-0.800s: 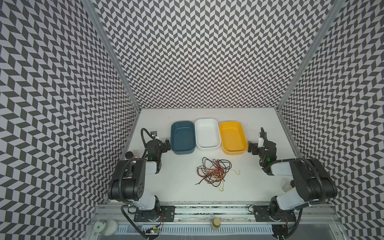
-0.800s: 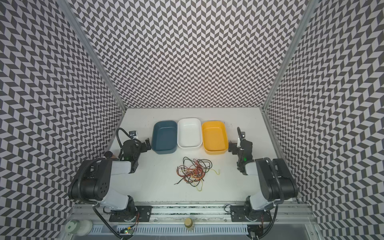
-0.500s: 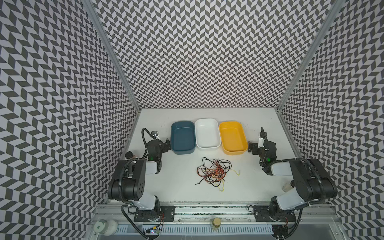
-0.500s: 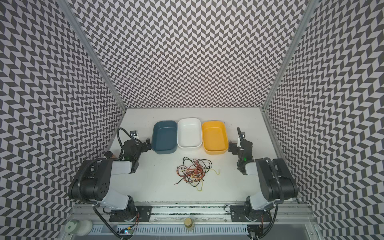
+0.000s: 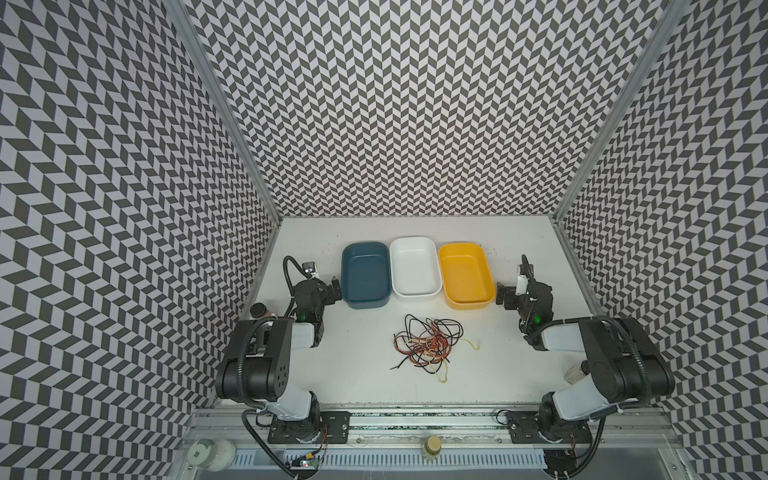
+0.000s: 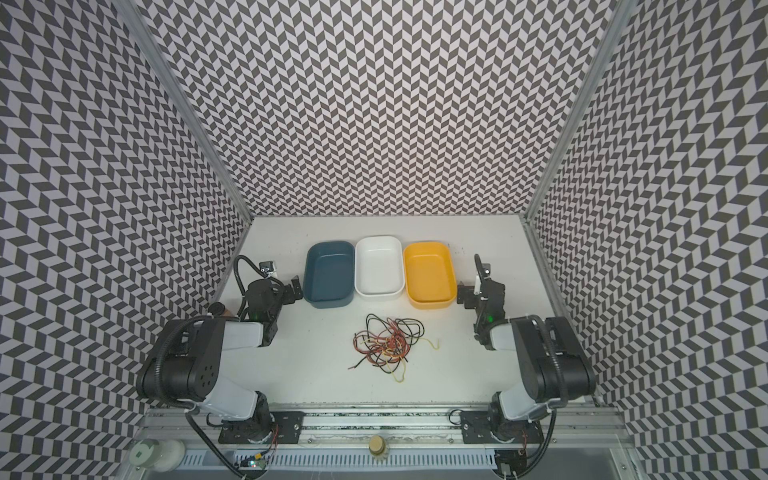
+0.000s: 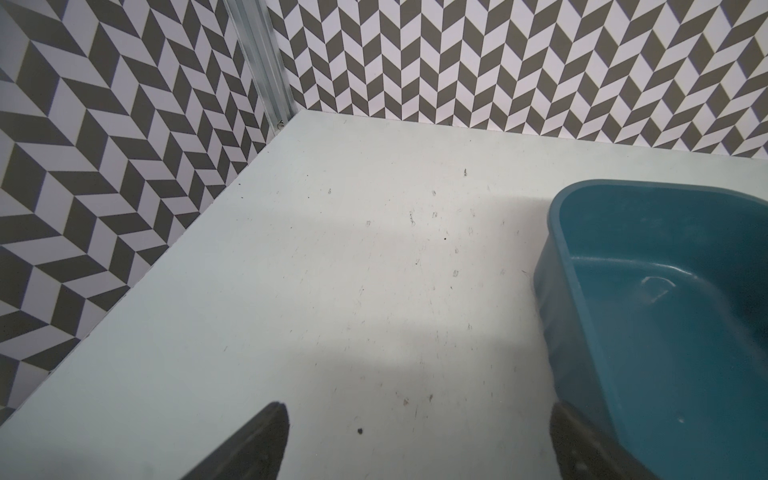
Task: Untangle the cables
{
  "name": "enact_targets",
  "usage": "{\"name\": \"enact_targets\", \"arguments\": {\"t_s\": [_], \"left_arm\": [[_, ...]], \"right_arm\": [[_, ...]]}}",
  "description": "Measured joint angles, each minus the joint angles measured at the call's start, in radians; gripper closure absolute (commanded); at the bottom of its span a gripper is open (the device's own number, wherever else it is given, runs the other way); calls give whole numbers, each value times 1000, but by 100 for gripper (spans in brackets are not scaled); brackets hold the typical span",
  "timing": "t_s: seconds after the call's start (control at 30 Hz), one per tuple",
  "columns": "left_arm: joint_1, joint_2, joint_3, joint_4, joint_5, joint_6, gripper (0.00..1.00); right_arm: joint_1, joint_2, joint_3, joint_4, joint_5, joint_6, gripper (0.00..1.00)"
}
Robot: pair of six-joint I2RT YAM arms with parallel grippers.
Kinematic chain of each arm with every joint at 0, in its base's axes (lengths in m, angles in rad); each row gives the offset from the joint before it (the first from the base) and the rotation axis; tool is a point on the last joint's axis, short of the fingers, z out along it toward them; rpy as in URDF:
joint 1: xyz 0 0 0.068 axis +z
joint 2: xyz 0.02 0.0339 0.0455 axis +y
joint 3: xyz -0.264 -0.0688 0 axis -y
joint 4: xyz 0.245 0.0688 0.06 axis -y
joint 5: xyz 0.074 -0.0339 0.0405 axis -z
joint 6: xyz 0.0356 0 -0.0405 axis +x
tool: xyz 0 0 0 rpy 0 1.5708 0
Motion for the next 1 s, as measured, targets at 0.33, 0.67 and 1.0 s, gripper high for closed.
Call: {"name": "enact_targets", "arguments": {"t_s": [0.33,0.67,1.0], "left_arm": [[0,0,0,0,0,2,0],[23,0,0,0,39,1,0],[27,-255,61,-240,57,-36,0]], "right_arm": [[0,0,0,0,2,0,0],[7,-188,134,-362,8,30,0],[209,-587,328,-703,76,156,0]]}}
